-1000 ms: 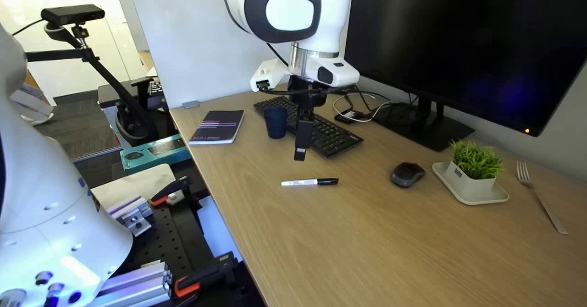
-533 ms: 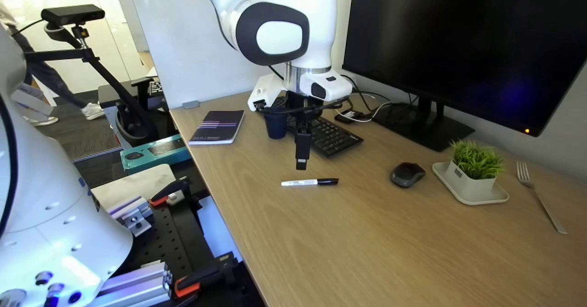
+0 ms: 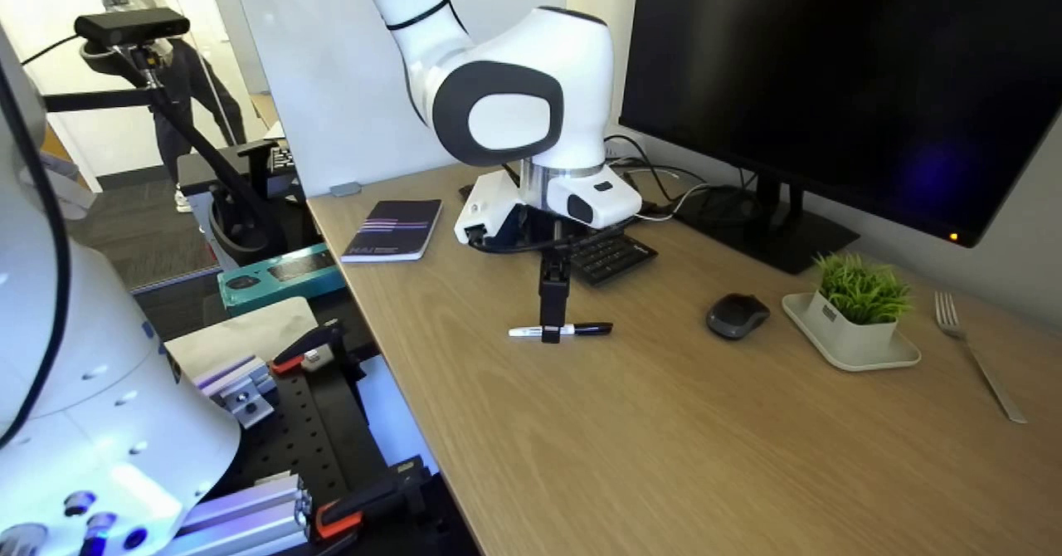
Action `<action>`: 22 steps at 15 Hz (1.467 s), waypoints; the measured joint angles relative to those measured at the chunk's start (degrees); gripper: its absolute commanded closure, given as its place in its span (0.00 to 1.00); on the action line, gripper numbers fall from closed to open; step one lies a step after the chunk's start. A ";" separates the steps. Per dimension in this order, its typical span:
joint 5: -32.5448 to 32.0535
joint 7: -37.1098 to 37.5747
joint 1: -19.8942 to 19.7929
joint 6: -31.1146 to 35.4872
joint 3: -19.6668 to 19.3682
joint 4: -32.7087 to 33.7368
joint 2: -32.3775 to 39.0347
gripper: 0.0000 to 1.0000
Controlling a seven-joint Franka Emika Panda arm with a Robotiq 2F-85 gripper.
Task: Put the marker in the cup
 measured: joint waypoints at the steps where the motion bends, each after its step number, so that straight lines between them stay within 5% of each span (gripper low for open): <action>1: 0.00 0.00 0.01 0.34 -0.14 0.04 0.44 0.00; 12: 0.00 0.00 0.58 1.85 -0.44 0.16 2.57 0.00; 14: 0.00 0.00 0.69 2.10 -0.44 0.16 2.76 0.28; 22: 0.02 0.00 1.07 2.42 -0.44 0.39 2.80 0.83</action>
